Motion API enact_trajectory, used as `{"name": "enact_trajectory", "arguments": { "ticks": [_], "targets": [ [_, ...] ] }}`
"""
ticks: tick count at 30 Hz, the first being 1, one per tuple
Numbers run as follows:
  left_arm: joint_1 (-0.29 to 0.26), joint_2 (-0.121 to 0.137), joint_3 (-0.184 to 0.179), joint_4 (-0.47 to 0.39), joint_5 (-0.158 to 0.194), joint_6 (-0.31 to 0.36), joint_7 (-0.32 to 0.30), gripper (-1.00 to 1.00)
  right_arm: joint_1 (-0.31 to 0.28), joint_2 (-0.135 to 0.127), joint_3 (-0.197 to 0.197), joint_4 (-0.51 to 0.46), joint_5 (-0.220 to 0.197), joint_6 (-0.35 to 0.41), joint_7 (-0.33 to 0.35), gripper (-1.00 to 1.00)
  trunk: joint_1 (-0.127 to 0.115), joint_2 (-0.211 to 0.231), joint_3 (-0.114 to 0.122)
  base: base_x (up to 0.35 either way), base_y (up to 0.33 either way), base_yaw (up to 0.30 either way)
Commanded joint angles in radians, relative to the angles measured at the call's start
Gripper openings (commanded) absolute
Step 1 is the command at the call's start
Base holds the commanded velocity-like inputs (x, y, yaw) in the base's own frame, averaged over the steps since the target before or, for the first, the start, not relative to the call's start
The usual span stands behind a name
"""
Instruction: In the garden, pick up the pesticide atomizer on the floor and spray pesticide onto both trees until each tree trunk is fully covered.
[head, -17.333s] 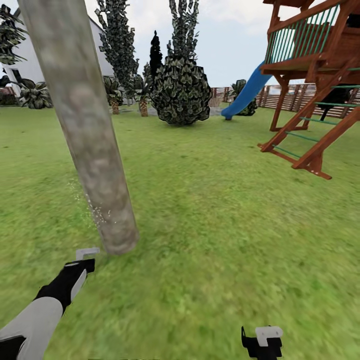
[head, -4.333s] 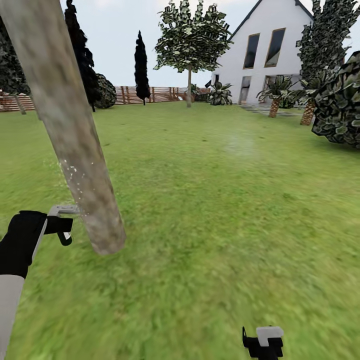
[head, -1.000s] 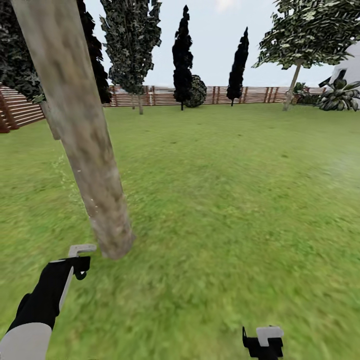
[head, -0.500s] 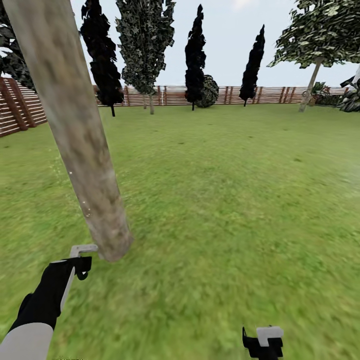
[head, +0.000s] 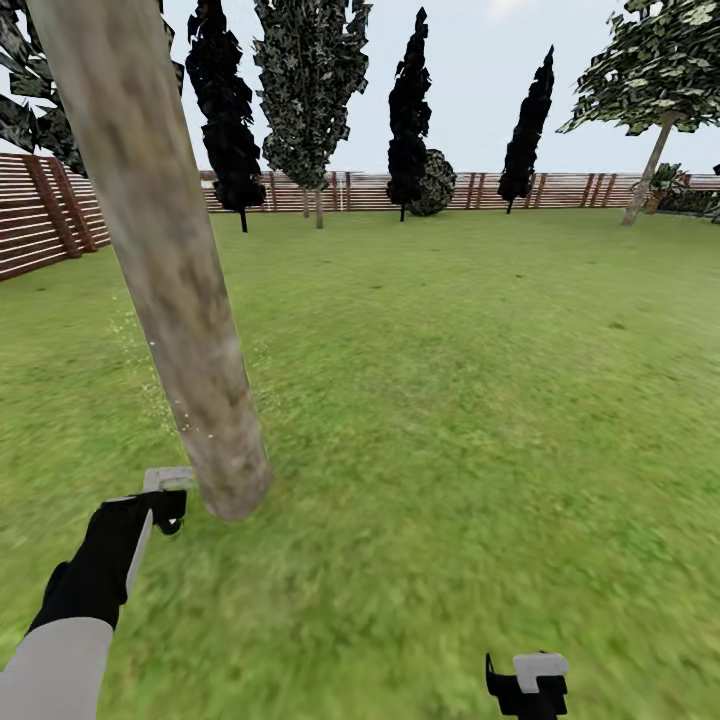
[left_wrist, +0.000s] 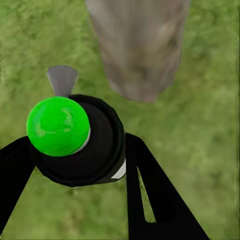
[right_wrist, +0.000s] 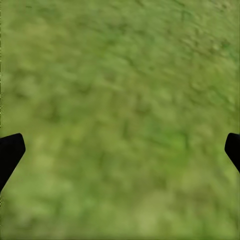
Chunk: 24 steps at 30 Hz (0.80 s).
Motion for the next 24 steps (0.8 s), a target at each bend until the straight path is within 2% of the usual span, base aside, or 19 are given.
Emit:
{"name": "enact_trajectory", "arguments": {
  "ticks": [1,3,7,8,9,11,12,14,15,17,18,20,21,22,24],
  "targets": [
    [-0.030,0.005,-0.003,0.003,-0.004,0.003,-0.012,-1.00,0.000,0.000,0.000,0.000,0.000,0.000,0.000,1.00,0.000,0.000,0.000,0.000,0.000,0.000],
    [-0.113,0.022,-0.024,0.003,-0.010,0.021,-0.041,-1.00,0.000,0.001,0.000,0.000,0.000,0.000,0.000,1.00,0.000,0.000,0.000,0.000,0.000,0.000],
    [-0.166,0.028,-0.093,0.006,-0.007,0.039,-0.062,-1.00,0.000,0.001,0.000,0.000,0.000,0.000,0.000,1.00,0.000,0.000,0.000,0.000,0.000,0.057],
    [-0.183,0.064,-0.099,0.008,-0.007,0.056,-0.112,-1.00,0.000,0.001,0.000,0.000,0.000,0.000,0.000,1.00,0.000,0.000,0.000,0.000,0.000,0.245],
    [-0.186,0.085,-0.100,0.009,-0.007,0.065,-0.137,-1.00,0.000,0.001,0.000,0.000,0.000,0.000,0.000,1.00,0.000,0.000,0.000,0.000,0.000,0.257],
    [-0.193,0.162,-0.099,0.009,-0.010,0.081,-0.219,-1.00,0.000,0.001,0.000,0.000,0.000,0.000,0.000,1.00,0.000,0.000,0.000,0.000,0.000,0.264],
    [-0.200,0.186,-0.100,0.007,-0.010,0.085,-0.245,-1.00,0.000,0.001,0.000,0.000,0.000,0.000,0.000,1.00,0.000,0.000,0.000,0.000,0.000,0.105],
    [-0.207,0.177,-0.109,-0.004,-0.007,0.090,-0.257,-1.00,0.000,0.001,0.000,0.000,0.000,0.000,0.000,1.00,0.000,0.000,0.000,0.000,0.000,0.033],
    [-0.223,0.162,-0.122,-0.006,-0.005,0.107,-0.259,-1.00,0.000,0.001,0.000,0.000,0.000,0.000,0.000,1.00,0.000,0.000,0.000,0.000,0.000,0.011],
    [-0.260,0.130,-0.154,-0.008,-0.002,0.175,-0.262,-1.00,0.000,0.001,0.000,0.000,0.000,0.000,0.000,1.00,0.000,0.000,0.000,0.000,0.000,0.004],
    [-0.266,0.130,-0.159,-0.008,-0.001,0.186,-0.262,-1.00,0.000,0.001,0.000,-0.001,0.000,0.001,0.000,1.00,0.000,0.000,0.000,0.000,0.000,0.000],
    [-0.268,0.141,-0.156,-0.007,-0.002,0.193,-0.263,-1.00,0.000,0.001,0.000,-0.001,0.000,0.001,0.000,1.00,0.000,0.000,0.000,0.000,0.000,0.000],
    [-0.266,0.153,-0.155,-0.007,-0.002,0.194,-0.264,-1.00,0.000,0.001,0.000,-0.001,0.000,0.000,0.000,1.00,0.000,0.000,0.000,0.000,0.000,0.011],
    [-0.257,0.175,-0.161,-0.012,-0.002,0.194,-0.273,-1.00,0.000,0.001,0.000,-0.001,0.000,0.000,-0.001,1.00,0.000,0.000,0.000,0.000,0.000,0.194],
    [-0.253,0.185,-0.164,-0.048,-0.006,0.196,-0.320,-1.00,0.000,0.001,0.000,-0.002,0.000,0.001,0.000,1.00,0.000,0.000,0.000,0.000,-0.003,0.213]
  ]
}}
